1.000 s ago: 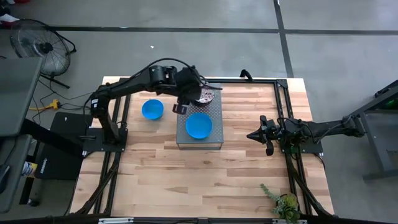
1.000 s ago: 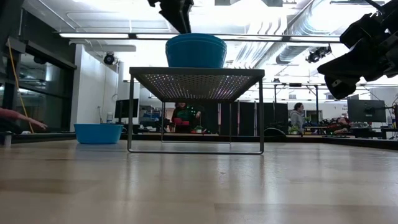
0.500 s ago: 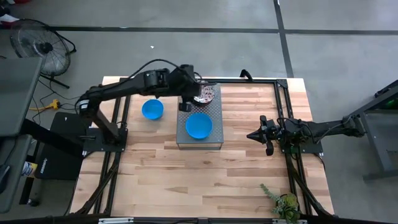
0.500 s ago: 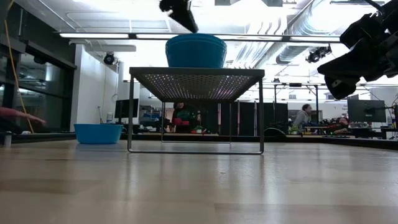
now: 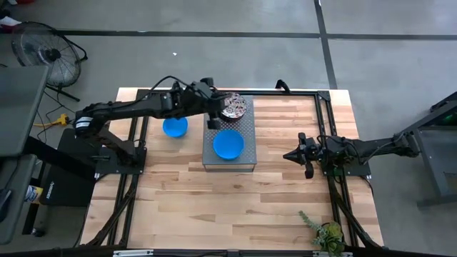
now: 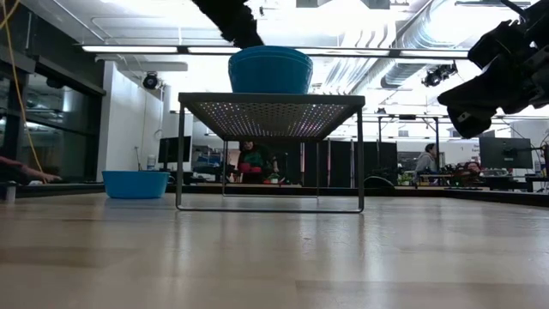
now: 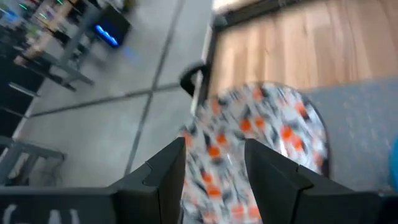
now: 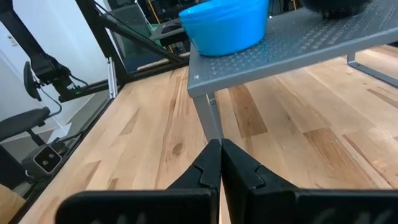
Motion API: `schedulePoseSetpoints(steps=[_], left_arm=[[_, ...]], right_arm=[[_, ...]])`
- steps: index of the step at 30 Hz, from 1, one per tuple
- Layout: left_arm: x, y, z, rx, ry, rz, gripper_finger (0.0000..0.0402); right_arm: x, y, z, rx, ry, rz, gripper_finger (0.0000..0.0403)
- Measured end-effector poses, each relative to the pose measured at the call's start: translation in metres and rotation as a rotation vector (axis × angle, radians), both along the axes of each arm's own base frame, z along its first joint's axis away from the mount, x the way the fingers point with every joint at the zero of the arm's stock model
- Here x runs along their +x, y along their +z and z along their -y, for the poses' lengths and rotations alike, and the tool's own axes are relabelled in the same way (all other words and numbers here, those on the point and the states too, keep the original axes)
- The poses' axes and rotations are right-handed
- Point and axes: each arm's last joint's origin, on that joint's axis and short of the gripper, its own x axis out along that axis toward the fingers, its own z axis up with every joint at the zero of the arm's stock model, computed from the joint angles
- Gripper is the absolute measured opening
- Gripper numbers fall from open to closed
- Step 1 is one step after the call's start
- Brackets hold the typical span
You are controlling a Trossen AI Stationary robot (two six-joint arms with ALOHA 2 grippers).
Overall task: Pick & Place Mini bowls
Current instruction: Stack the white patterned bowl on the white patterned bowls on the shelf
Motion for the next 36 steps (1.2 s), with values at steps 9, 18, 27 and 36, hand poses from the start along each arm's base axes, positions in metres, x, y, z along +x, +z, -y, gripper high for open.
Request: schedulePoseSetpoints(steps=[9, 18, 27, 36], left_arm=[[0.002, -0.026, -0.005, -0.029, -0.028, 0.183, 0.016], [-0.013, -0.051, -0.008, -0.075, -0.037, 0.246, 0.016], [-0.022, -0.049, -0.011, -0.07, -0.029, 0.277, 0.016], [-0.027, -0.055, -0.022, -0.108, -0.031, 0.229, 0.016]], right_arm=[[0.0, -0.001, 0.0, -0.001, 0.0, -0.01, 0.0], [0.001, -0.001, 0.0, -0.001, 0.001, -0.015, 0.0], [0.001, -0.001, 0.0, -0.001, 0.0, -0.015, 0.0], [0.001, -0.001, 0.0, -0.001, 0.001, -0.015, 0.0]])
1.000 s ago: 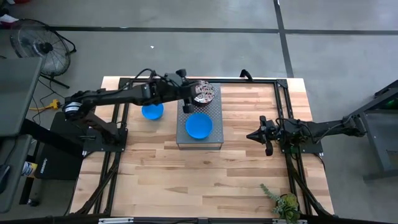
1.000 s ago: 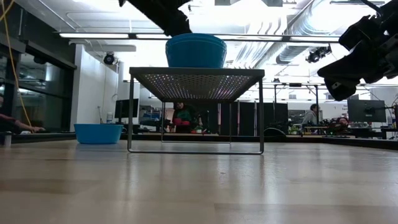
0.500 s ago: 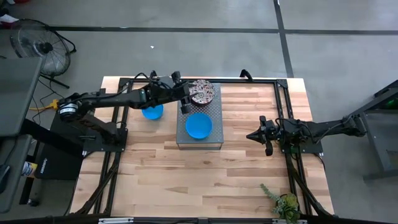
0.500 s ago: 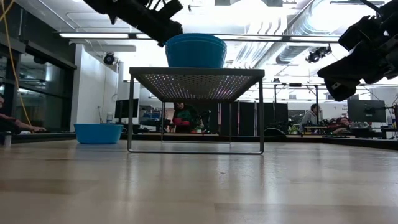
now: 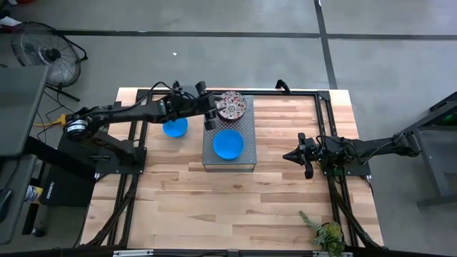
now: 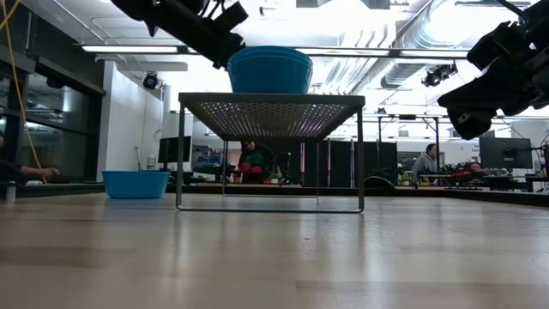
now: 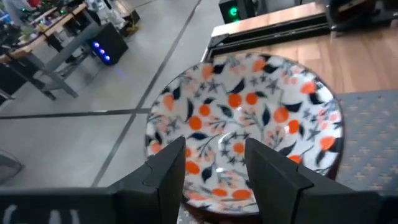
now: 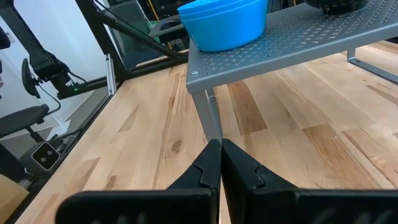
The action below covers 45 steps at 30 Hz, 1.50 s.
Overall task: Pick & Place Mini bowls
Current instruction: Stack the white patterned bowl on the white patterned bowls on the shelf, then stack the blue bowl on the blue bowls on the shelf
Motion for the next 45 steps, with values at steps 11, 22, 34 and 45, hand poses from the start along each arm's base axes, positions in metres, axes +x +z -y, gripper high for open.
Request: schedulePoseSetpoints(steps=[11, 22, 34, 45], left_arm=[[-0.003, -0.007, 0.001, -0.026, 0.001, -0.071, 0.016], [-0.016, 0.017, 0.004, 0.065, 0.03, -0.001, 0.016], [-0.069, 0.016, 0.024, -0.103, 0.066, -0.256, 0.016], [-0.109, 0.009, 0.039, -0.315, 0.134, -0.427, 0.016]], right_arm=[[0.0, 0.0, 0.0, 0.0, 0.0, 0.0, 0.0], [0.0, 0.0, 0.0, 0.0, 0.0, 0.0, 0.0], [0.0, 0.0, 0.0, 0.0, 0.0, 0.0, 0.0], [0.0, 0.0, 0.0, 0.0, 0.0, 0.0, 0.0]])
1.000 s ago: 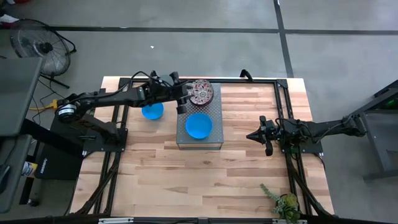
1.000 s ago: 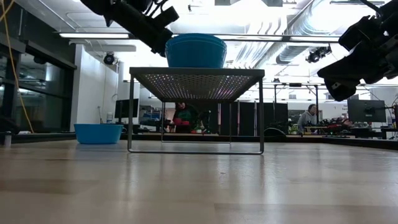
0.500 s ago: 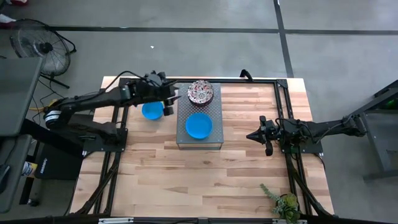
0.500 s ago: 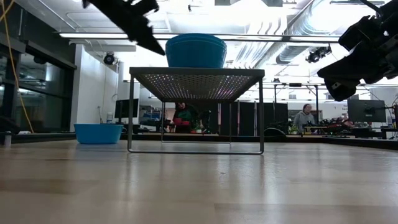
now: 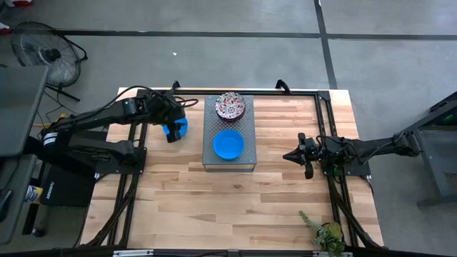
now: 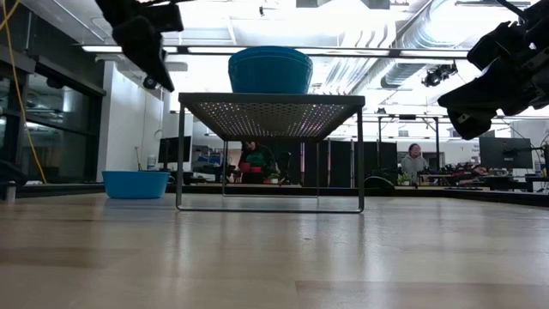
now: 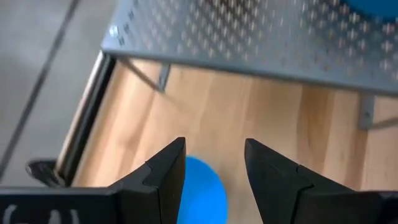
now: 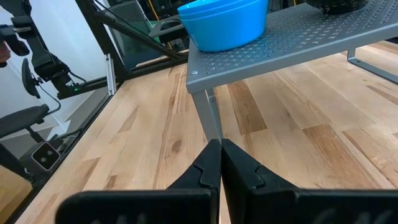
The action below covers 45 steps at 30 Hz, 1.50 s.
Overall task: Pick & Place Mini bowls
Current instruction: Stack the blue bowl on the blue bowls on the shelf
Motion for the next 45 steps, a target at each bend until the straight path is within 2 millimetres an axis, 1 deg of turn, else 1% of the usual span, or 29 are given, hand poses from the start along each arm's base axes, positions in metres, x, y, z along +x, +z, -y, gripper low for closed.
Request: schedulePoseSetpoints(steps=[5, 8, 14, 18, 24, 27, 31, 35, 39, 45], left_arm=[[-0.009, -0.007, 0.003, -0.063, 0.033, -0.097, 0.016], [-0.01, -0.011, 0.004, -0.085, 0.049, -0.115, 0.016], [-0.011, -0.039, 0.006, -0.172, 0.058, -0.148, 0.016], [-0.01, -0.055, 0.006, -0.193, 0.061, -0.145, 0.016], [-0.017, -0.074, -0.005, -0.227, 0.114, -0.17, 0.016], [-0.021, -0.08, -0.008, -0.234, 0.118, -0.19, 0.016], [-0.023, -0.087, -0.008, -0.238, 0.115, -0.208, 0.016], [-0.025, -0.099, -0.006, -0.252, 0.061, -0.226, 0.016], [-0.026, -0.109, -0.009, -0.224, 0.043, -0.228, 0.016], [-0.026, -0.116, -0.015, -0.197, 0.015, -0.265, 0.016]], right_arm=[[0.0, 0.0, 0.0, 0.0, 0.0, 0.0, 0.0], [0.0, 0.0, 0.0, 0.0, 0.0, 0.0, 0.0], [0.0, 0.0, 0.0, 0.0, 0.0, 0.0, 0.0], [0.0, 0.0, 0.0, 0.0, 0.0, 0.0, 0.0], [0.0, 0.0, 0.0, 0.0, 0.0, 0.0, 0.0], [0.0, 0.0, 0.0, 0.0, 0.0, 0.0, 0.0], [0.0, 0.0, 0.0, 0.0, 0.0, 0.0, 0.0], [0.0, 0.0, 0.0, 0.0, 0.0, 0.0, 0.0], [0.0, 0.0, 0.0, 0.0, 0.0, 0.0, 0.0], [0.0, 0.0, 0.0, 0.0, 0.0, 0.0, 0.0]])
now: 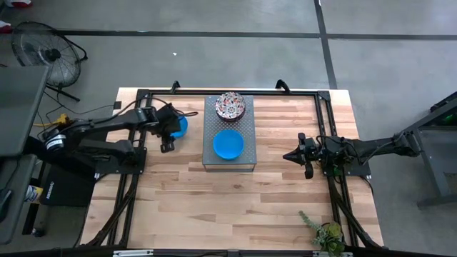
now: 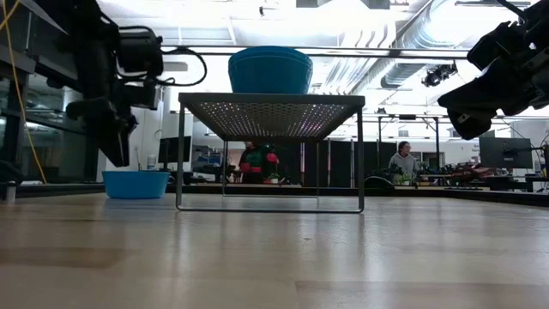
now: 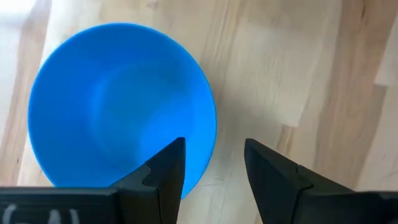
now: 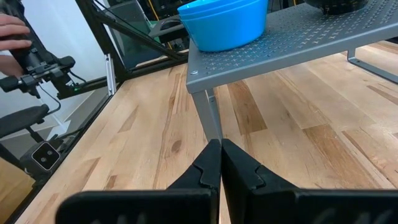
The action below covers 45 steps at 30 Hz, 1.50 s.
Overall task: Pick & Place Mini bowls
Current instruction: Stack the blue bowl on the blue bowls on the shelf
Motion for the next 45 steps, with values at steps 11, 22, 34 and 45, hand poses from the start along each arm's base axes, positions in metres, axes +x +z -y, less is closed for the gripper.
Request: schedulePoseSetpoints(steps=[11, 22, 34, 45], left_arm=[[0.011, -0.02, -0.012, -0.007, -0.05, -0.091, 0.016], [0.015, -0.031, -0.017, -0.002, -0.06, -0.158, 0.014], [0.015, -0.031, -0.017, 0.006, -0.059, -0.166, 0.0009], [0.007, 0.011, -0.007, 0.019, -0.066, -0.067, 0.0002]], right_arm=[[0.0, 0.0, 0.0, 0.0, 0.0, 0.0, 0.0], [0.0, 0.0, 0.0, 0.0, 0.0, 0.0, 0.0], [0.0, 0.0, 0.0, 0.0, 0.0, 0.0, 0.0], [0.0, 0.0, 0.0, 0.0, -0.001, 0.0, 0.0]])
